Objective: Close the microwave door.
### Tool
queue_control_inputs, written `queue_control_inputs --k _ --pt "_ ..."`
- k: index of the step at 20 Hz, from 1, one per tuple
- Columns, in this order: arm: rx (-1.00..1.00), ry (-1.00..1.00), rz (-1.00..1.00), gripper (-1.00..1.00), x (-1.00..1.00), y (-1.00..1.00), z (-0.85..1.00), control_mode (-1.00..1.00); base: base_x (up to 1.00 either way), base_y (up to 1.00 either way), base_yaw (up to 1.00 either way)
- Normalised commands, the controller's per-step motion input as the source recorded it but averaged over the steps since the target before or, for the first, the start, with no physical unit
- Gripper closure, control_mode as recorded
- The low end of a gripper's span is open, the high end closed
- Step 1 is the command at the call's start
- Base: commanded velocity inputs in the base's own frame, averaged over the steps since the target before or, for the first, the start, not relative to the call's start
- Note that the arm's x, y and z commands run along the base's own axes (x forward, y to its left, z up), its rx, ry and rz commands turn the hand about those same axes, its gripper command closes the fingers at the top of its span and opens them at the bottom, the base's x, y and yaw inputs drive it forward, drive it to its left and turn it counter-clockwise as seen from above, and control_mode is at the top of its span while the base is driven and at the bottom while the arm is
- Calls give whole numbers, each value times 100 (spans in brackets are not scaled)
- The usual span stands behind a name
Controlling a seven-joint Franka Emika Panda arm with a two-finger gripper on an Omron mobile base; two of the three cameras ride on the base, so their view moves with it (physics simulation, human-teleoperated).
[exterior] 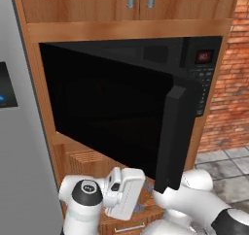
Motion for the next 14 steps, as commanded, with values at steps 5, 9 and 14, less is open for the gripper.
queue_control_inputs --k 5,9,14 --pt "0 5 23 -100 100 -31 8 -100 0 0 0" --pt "0 9 27 -100 97 -45 36 -100 0 0 0" --pt "0 18 29 -100 98 -55 61 -100 0 0 0"
